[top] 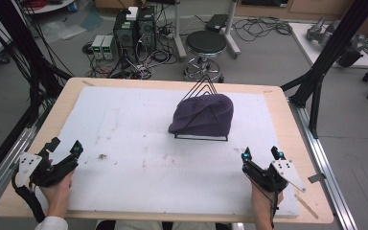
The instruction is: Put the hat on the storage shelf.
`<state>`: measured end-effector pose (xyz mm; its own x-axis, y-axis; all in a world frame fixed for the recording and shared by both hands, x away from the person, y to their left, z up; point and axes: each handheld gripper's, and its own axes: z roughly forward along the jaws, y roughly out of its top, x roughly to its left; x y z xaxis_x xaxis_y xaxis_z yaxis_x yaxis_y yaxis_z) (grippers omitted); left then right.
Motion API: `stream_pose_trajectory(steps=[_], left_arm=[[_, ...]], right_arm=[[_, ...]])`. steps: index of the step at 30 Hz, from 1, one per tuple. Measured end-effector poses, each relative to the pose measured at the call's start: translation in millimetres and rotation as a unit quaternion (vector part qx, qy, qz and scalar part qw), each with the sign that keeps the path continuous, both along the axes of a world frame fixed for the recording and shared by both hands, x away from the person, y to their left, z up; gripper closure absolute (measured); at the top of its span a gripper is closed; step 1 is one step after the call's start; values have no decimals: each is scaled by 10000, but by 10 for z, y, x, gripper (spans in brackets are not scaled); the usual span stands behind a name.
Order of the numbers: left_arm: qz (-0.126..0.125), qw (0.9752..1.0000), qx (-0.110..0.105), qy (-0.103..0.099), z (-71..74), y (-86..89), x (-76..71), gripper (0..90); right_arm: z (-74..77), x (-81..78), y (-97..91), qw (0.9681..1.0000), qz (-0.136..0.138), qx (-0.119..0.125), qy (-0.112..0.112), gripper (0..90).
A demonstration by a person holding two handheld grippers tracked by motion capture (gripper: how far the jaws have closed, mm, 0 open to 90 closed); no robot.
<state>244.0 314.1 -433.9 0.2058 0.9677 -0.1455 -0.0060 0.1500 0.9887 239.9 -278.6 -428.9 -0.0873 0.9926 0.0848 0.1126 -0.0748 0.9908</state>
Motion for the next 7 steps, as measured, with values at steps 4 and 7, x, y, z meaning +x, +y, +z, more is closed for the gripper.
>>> stream_pose_trajectory(steps=[4, 7], left_arm=[[-10, 10000, -37, 13, -9, 12, 22, 209], [-10, 10000, -61, 16, -11, 24, 28, 209]], right_arm=[[-13, 10, 2, 10000, 37, -48, 55, 97], [-16, 11, 5, 10000, 40, -41, 73, 97]])
